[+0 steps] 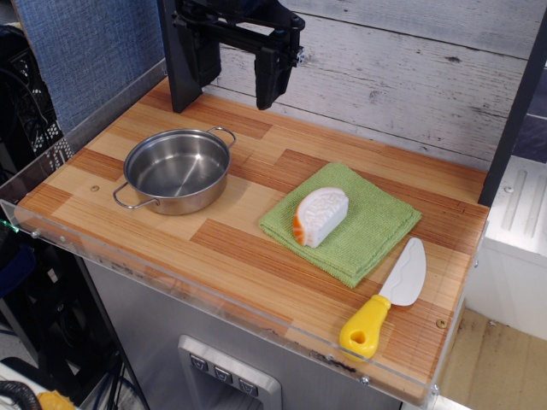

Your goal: Move the mixing bowl next to the green towel.

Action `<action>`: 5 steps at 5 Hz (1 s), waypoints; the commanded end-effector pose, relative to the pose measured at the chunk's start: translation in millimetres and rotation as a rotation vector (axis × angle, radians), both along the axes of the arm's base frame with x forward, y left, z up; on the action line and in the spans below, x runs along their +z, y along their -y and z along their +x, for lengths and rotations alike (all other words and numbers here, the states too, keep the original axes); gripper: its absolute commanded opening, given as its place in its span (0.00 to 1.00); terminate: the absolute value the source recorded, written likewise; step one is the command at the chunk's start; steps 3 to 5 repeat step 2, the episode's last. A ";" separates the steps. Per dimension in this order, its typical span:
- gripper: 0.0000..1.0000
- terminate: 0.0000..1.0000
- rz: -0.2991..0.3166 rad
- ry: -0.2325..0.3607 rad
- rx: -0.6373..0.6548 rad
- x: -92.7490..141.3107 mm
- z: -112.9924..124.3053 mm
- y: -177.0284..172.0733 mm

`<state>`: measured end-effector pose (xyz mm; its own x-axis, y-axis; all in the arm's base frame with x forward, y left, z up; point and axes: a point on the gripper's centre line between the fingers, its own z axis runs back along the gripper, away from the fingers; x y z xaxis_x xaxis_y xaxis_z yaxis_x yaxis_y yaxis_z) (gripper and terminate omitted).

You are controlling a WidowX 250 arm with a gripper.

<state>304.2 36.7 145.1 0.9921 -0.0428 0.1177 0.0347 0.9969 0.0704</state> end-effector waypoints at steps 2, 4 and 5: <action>1.00 1.00 0.003 0.025 0.007 16.5 -4.5 1.5; 1.00 1.00 0.003 0.025 0.007 16.5 -4.5 1.5; 1.00 1.00 0.003 0.025 0.007 16.5 -4.5 1.5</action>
